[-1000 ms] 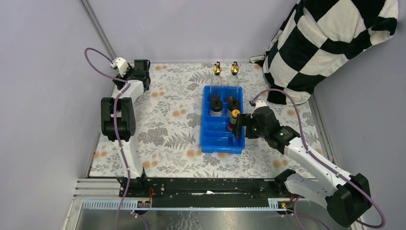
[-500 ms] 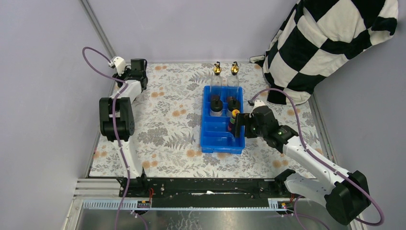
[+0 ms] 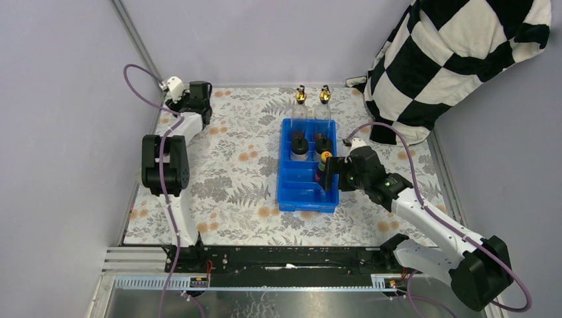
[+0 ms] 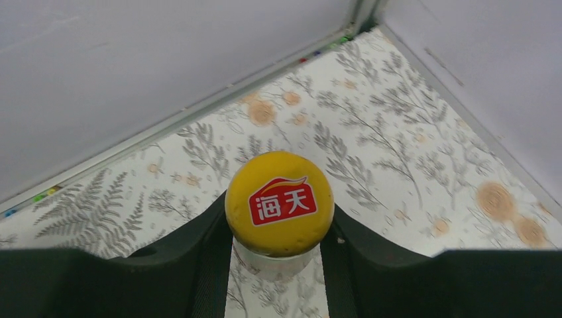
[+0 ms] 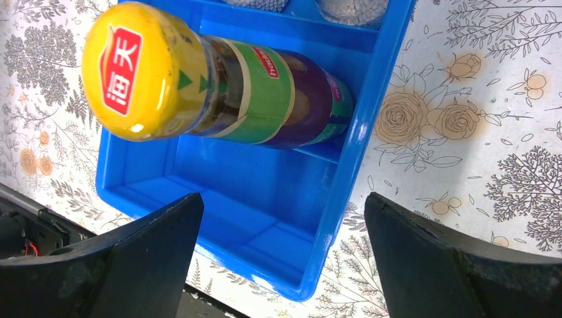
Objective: Organize the condiment bottles
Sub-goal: Pick up the bottle from the corner of the board.
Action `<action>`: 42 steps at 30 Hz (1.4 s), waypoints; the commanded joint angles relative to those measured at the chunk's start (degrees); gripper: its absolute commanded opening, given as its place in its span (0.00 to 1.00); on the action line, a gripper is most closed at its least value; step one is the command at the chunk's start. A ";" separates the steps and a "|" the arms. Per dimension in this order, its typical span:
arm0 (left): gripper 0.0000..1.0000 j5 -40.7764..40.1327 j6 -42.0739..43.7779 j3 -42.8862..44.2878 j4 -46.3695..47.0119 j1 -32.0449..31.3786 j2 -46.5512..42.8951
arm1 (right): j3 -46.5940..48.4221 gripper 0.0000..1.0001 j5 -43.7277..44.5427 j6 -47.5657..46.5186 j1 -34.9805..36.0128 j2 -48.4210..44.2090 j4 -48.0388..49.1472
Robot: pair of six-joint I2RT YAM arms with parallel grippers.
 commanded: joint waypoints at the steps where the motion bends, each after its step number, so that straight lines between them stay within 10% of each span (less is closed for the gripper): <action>1: 0.13 5.03 2.01 -1.46 -0.36 -5.53 3.44 | 1.03 1.00 -0.98 0.47 0.25 -2.35 0.69; 14: 0.12 11.32 6.40 0.77 -3.41 -13.48 0.03 | 1.08 1.00 -1.48 1.25 0.25 -3.64 0.22; 42: 0.12 -6.59 -1.49 -20.83 -18.99 -49.62 -28.75 | 2.52 1.00 -0.89 1.96 0.33 -17.90 -10.13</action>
